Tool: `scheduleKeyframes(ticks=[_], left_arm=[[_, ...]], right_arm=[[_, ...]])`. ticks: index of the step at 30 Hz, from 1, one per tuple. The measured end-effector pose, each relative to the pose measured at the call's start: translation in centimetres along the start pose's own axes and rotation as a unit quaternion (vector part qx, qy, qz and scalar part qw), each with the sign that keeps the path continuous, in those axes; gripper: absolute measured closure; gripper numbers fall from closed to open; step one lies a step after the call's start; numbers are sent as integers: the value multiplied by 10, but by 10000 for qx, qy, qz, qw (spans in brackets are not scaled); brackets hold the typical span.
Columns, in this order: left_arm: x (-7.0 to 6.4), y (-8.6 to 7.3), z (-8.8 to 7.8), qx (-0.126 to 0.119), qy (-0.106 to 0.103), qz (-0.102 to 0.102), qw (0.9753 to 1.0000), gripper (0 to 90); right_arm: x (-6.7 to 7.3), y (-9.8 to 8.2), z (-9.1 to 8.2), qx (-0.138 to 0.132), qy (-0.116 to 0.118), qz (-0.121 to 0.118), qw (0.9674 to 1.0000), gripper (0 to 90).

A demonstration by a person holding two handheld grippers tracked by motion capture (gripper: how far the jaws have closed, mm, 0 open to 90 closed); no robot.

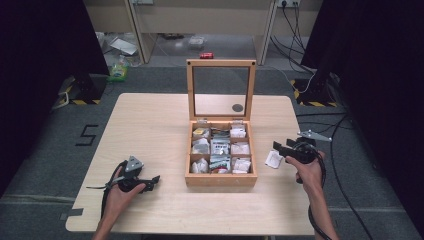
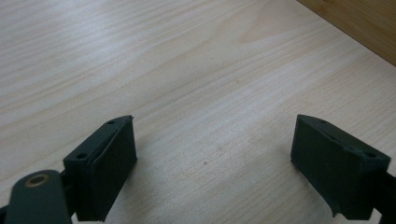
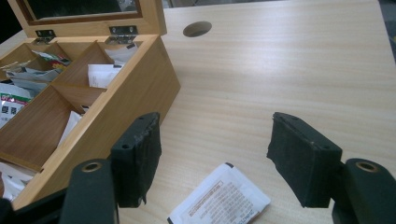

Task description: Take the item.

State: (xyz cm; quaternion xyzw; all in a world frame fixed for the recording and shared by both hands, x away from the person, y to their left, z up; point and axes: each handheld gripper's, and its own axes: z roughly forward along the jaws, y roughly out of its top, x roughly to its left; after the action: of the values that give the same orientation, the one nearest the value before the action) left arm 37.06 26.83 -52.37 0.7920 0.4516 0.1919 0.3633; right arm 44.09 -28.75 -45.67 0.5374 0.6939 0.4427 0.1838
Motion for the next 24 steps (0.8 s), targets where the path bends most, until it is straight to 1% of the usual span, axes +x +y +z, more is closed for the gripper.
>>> scheduleKeyframes(ticks=[2, 6, 8, 10, 13, 18, 24], left_arm=[[0, 0, 0, 0, 0, -1, 10000, 135], [0, 0, 0, 0, 0, -1, 10000, 135], [0, 0, 0, 1, 0, 0, 10000, 135], [0, 0, 0, 1, 0, -1, 10000, 135], [0, 0, 0, 0, -1, -1, 10000, 135], [0, 0, 0, -1, -1, 0, 10000, 135], [0, 0, 0, -1, 0, -1, 10000, 135]], right_arm=[[1, 1, 0, -18, 34, 19, 10000, 324], [3, 5, 0, -55, 86, -45, 9999, 318], [6, 8, 1, -78, 103, -89, 9999, 315], [10, 11, 1, -98, 146, -76, 9998, 313], [15, 16, 3, -95, 212, -183, 9996, 309], [21, 24, 8, -140, 297, -180, 9993, 300], [29, 29, 11, -170, 401, -234, 9988, 288]])
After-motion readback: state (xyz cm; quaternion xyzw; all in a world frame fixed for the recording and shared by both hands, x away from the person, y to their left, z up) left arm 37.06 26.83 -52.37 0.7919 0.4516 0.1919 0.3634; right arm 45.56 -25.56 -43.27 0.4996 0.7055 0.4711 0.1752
